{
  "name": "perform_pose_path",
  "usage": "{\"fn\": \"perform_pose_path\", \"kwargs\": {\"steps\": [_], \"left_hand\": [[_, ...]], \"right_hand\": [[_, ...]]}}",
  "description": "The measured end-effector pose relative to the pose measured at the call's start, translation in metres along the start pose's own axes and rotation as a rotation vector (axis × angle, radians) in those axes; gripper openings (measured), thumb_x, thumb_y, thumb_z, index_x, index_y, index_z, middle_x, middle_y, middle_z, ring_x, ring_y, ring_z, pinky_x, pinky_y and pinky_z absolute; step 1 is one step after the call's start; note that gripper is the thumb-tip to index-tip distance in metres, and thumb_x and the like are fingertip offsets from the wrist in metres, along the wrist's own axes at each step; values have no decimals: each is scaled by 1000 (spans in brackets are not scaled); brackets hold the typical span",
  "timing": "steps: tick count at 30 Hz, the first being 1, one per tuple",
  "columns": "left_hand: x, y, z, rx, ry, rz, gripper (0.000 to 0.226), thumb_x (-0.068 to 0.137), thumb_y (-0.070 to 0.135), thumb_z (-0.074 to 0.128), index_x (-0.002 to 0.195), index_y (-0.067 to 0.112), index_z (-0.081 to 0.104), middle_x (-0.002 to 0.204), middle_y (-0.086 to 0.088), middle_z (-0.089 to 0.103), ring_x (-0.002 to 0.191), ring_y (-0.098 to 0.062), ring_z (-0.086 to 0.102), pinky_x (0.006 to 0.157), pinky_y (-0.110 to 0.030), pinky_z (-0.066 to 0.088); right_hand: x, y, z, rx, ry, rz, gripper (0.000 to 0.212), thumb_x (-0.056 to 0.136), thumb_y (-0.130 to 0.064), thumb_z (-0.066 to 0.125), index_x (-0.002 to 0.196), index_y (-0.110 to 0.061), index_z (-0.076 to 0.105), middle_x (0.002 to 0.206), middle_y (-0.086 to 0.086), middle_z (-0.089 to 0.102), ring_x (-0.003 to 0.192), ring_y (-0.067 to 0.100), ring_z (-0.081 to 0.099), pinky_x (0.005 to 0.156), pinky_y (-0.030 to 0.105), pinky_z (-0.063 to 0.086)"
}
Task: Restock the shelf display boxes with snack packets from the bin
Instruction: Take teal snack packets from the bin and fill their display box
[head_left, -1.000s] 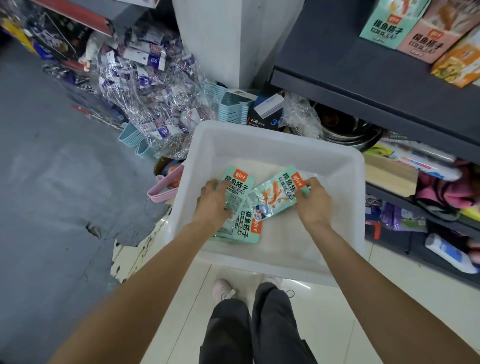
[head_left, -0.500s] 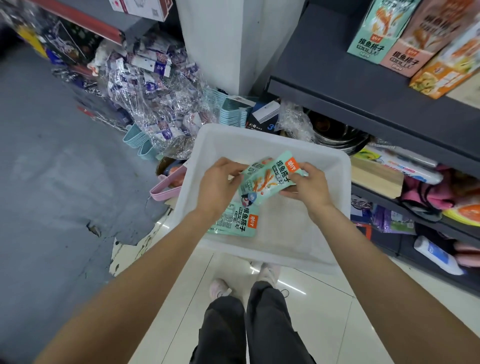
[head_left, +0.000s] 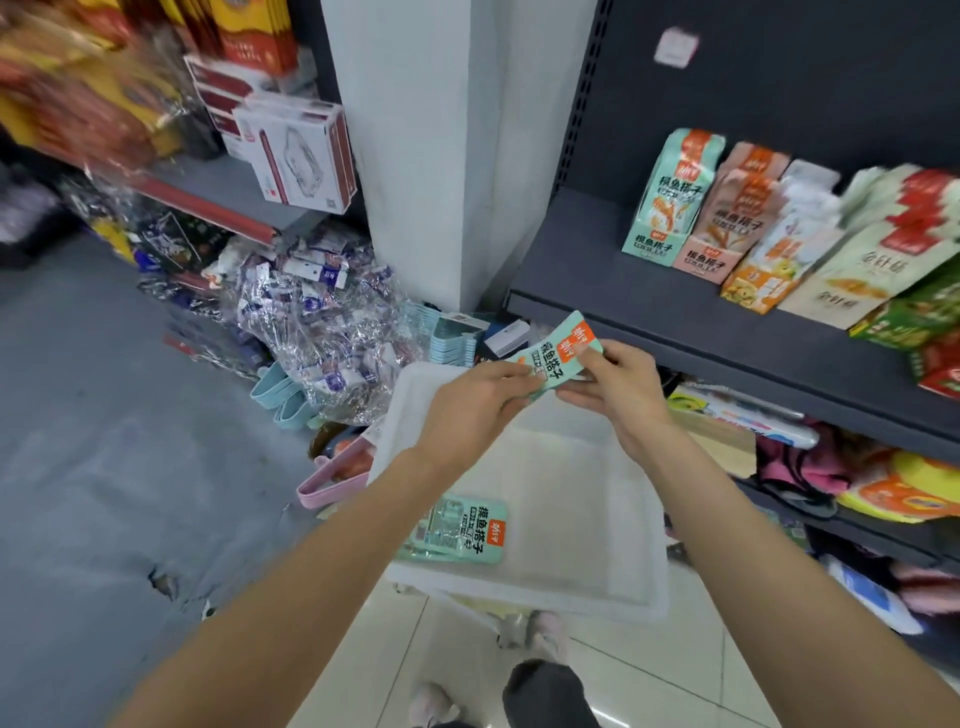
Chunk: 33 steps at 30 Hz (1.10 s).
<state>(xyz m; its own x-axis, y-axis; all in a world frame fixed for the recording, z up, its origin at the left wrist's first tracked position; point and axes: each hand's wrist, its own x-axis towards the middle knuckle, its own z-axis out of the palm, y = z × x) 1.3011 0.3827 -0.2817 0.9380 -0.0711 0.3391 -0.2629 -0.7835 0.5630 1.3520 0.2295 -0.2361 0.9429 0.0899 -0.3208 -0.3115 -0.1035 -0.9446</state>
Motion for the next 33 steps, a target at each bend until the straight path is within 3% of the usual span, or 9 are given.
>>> {"fn": "perform_pose_path", "kwargs": {"steps": [3,6,9,12,17,20,23,29,33], "left_hand": [[29,8,-9,28,-51,24,26,87,21,64,113,22,69,125,2,62,108,-19,61,80,-36,54],[65,14,-12,86,-165,37,36,89,18,61,124,27,60,135,6,47,116,-11,51,76,-20,43],[108,18,-8,23,-110,-2,52,86,8,62,134,18,46,139,-2,39,124,-17,43,94,-30,44],[162,23,1,-154,-118,-206,63,88,10,62,142,20,33,140,-4,42,127,-17,42,103,-33,39],[254,35,29,-339,-128,-306,24,87,10,65,110,15,60,99,-4,64,89,-20,61,82,-29,52],[306,44,46,-313,-62,-286,10,88,11,64,92,19,59,90,0,65,78,-13,59,66,-15,48],[347,44,66,-229,-2,-284,8,89,16,63,92,11,68,94,-3,71,79,-12,63,72,-26,52],[387,31,109,-217,26,-320,11,87,19,65,94,11,70,92,1,73,76,-7,66,75,-29,54],[398,24,124,-221,-11,-380,9,88,20,65,93,14,68,93,2,73,78,-7,66,75,-29,55]], "right_hand": [[11,-25,-12,-79,26,-76,8,91,-5,57,94,-10,63,96,10,70,82,20,70,64,28,60],[32,-48,-28,-202,48,-182,22,89,1,57,81,-20,63,96,7,69,86,20,69,65,32,60],[59,-66,-49,-262,34,-277,17,91,-2,56,89,-16,65,100,6,68,90,18,69,67,32,60],[94,-89,-77,-273,-18,-351,11,92,-3,55,98,-9,63,103,3,64,88,12,66,62,22,58],[171,-130,-130,-403,82,-477,19,89,-9,62,108,-10,66,112,6,67,104,18,63,83,38,56],[208,-153,-154,-504,102,-547,17,90,-10,61,105,-6,68,102,0,68,101,17,63,89,34,50],[246,-165,-171,-567,120,-591,15,89,-12,63,101,-7,72,93,-1,68,95,19,62,87,34,49],[305,-168,-190,-642,182,-615,7,86,-16,67,92,-15,71,86,-6,67,80,3,60,71,11,42],[326,-160,-198,-708,149,-615,11,86,-18,67,94,-14,74,91,-4,72,84,7,63,81,25,50]]}}
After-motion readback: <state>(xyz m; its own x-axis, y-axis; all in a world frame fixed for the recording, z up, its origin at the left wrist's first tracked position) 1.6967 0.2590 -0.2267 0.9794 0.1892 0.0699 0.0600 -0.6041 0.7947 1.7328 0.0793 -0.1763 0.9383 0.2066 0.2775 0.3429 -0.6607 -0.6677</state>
